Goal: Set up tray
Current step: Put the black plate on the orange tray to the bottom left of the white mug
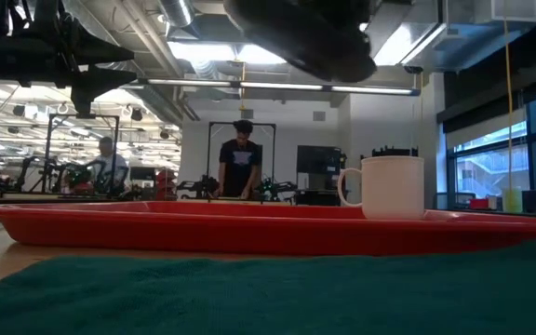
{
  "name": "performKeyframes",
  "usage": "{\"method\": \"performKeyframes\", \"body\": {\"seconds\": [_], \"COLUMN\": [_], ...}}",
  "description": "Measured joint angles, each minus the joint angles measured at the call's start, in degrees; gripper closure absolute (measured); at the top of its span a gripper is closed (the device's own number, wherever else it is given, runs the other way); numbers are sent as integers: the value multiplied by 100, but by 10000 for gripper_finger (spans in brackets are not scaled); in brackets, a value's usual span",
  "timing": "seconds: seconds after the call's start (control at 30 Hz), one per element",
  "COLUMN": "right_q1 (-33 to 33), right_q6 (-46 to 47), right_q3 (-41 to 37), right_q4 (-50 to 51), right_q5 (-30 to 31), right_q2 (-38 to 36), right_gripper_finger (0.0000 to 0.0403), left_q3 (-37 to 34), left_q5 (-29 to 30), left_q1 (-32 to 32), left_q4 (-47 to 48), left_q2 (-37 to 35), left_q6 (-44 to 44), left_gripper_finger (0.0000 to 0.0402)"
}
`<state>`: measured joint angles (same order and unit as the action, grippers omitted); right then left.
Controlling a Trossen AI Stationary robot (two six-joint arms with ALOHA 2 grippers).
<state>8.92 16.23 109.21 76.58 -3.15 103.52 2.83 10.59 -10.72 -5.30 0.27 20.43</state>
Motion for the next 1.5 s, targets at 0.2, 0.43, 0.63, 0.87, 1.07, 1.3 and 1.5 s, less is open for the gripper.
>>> {"method": "performKeyframes", "body": {"seconds": [0.2, 0.43, 0.63, 0.87, 1.07, 1.3, 1.5], "right_q1": [33, -230, -383, -469, -536, -567, -561], "right_q6": [-1506, -2807, -3182, -3322, -3452, -3460, -3452], "right_q3": [930, 951, 951, 953, 953, 953, 682], "right_q4": [750, 911, 873, 752, 719, 629, 363], "right_q5": [6, 189, 189, 202, 202, 167, 43], "right_q2": [1117, 1903, 2394, 2662, 2726, 2728, 2733], "right_gripper_finger": [403, 403, 403, 403, 403, 403, 403], "left_q3": [-1, -2, -2, -2, -2, -1, -2], "left_q5": [2, 4, 4, 4, 2, 3, -7], "left_q1": [0, 0, 0, 0, 0, 0, 0], "left_q4": [26, 356, 551, 555, 557, 557, 557], "left_q2": [0, 0, 0, 0, -1, 0, 0], "left_q6": [-2, 0, -2, -4, -12, -15, -15], "left_gripper_finger": [203, 203, 203, 203, 203, 203, 203]}}
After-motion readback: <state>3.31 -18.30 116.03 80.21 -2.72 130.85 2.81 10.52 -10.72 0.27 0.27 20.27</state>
